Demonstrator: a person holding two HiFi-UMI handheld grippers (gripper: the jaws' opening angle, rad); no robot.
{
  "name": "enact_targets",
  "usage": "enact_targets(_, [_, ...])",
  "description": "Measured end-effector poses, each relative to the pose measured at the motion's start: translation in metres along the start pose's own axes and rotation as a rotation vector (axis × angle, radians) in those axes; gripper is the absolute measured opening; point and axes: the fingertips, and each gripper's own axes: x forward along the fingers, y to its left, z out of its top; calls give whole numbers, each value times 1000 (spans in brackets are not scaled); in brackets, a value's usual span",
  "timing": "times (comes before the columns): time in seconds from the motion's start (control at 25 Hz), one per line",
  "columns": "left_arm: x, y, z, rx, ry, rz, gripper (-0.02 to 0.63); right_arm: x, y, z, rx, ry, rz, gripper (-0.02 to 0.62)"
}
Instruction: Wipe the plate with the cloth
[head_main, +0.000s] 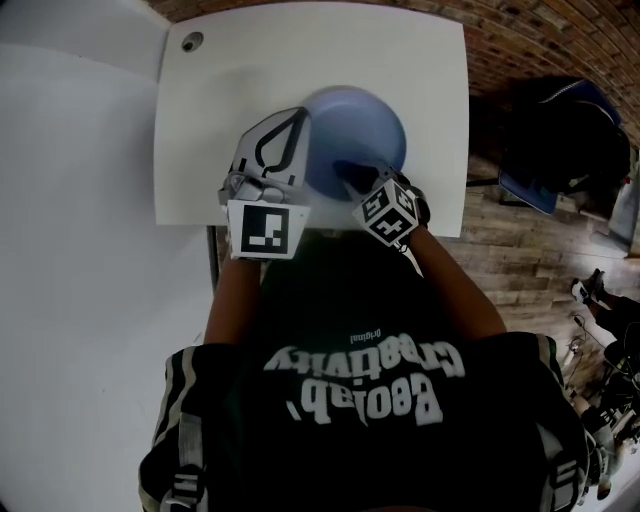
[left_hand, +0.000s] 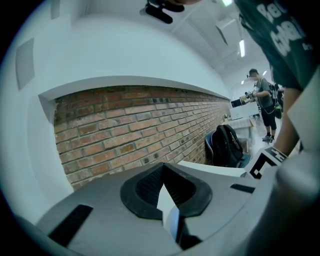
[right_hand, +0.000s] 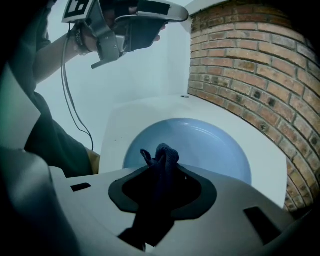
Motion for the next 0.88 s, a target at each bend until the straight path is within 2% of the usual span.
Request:
enact_targets(0.52, [10, -8, 16, 33, -23, -3, 3, -15, -25, -18, 37, 0, -59, 104])
enact_targets(0.88, [14, -5, 17, 44, -3, 6, 3, -19, -69, -25, 110, -3, -138, 104])
